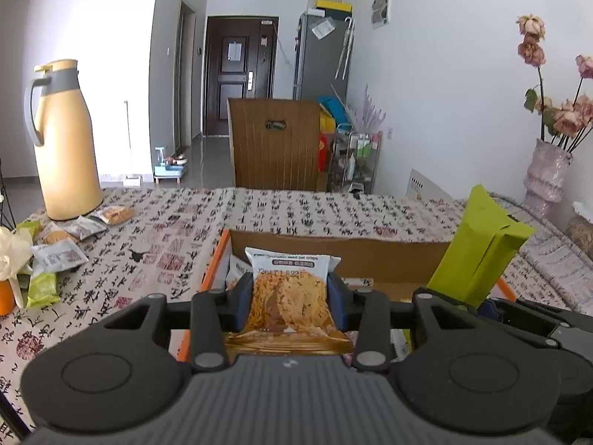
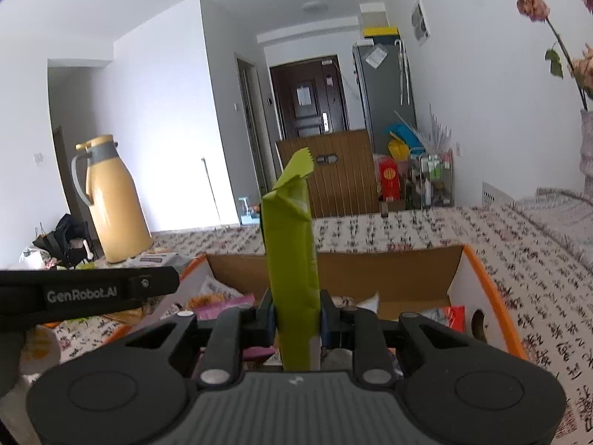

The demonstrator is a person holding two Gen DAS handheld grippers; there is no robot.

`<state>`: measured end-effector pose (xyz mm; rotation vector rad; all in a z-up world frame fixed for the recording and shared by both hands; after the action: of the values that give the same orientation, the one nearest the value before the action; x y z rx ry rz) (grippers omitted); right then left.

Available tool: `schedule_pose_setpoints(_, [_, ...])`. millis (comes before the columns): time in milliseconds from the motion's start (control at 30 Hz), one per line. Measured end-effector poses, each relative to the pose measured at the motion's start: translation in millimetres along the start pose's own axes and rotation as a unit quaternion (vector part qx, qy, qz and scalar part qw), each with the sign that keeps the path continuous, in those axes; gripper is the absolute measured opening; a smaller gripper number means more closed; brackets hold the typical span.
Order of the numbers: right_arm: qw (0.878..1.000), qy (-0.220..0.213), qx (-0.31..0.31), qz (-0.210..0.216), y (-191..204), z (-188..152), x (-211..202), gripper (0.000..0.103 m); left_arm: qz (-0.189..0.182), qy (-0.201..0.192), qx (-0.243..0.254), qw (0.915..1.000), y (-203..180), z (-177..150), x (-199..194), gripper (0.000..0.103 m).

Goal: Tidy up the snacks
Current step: 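Carry the cracker packet and green bar over the box and lower them, then open both tools to release the packets inside the box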

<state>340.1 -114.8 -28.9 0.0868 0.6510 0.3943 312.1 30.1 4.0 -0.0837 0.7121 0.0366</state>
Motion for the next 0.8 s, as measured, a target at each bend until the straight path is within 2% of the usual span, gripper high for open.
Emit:
schedule_pose_setpoints(367, [1.0, 0.004, 0.004, -0.003, -6, -3, 1, 0.022, -0.002, 0.007, 0.0, 1.0, 3, -8, 8, 0.045])
schedule_pose_setpoints(500, [1.0, 0.002, 0.006, -0.013, -10, -3, 0, 0.025, -0.006, 0.002, -0.004, 1.0, 3, -8, 6, 0.052])
schedule_pose_setpoints(567, [1.0, 0.0, 0.01, -0.016, -13, -2, -1, 0.027, -0.006, -0.001, -0.004, 1.0, 3, -8, 5, 0.062])
schedule_pose_setpoints(600, [1.0, 0.0, 0.011, -0.019, -15, -2, -2, 0.028, -0.003, -0.004, -0.003, 1.0, 3, -8, 4, 0.072])
schedule_pose_setpoints(633, [1.0, 0.0, 0.012, -0.021, -17, -2, -3, 0.032, 0.0, -0.009, -0.003, 1.0, 3, -8, 2, 0.08])
schedule_pose_setpoints(700, [0.999, -0.001, 0.013, -0.029, -18, -1, -4, 0.049, 0.004, -0.016, -0.004, 0.9999, 2, -8, -1, 0.088])
schedule_pose_setpoints(733, [0.999, -0.004, 0.014, -0.034, -20, -1, -5, 0.064, 0.007, -0.019, -0.006, 0.9998, 3, -7, -2, 0.099])
schedule_pose_setpoints(767, [0.999, -0.007, 0.014, -0.041, -22, -1, -7, 0.075, 0.011, -0.024, -0.009, 0.9996, 4, -7, -3, 0.103])
schedule_pose_setpoints(800, [0.999, -0.01, 0.014, -0.045, -24, 0, -8, 0.078, 0.016, -0.029, -0.012, 0.9994, 5, -7, -5, 0.103])
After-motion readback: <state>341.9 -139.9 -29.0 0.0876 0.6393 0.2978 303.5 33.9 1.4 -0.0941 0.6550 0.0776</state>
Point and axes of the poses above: each gripper's, at about its wrist camera, not at the fingertips, and x roughly the way its jaws point, y to its left, z to its top, the point moved 6 cm from there along x, roughly the way its jaws point, and after that the axes turned 13 degrees about y, right-handed, at the moved point
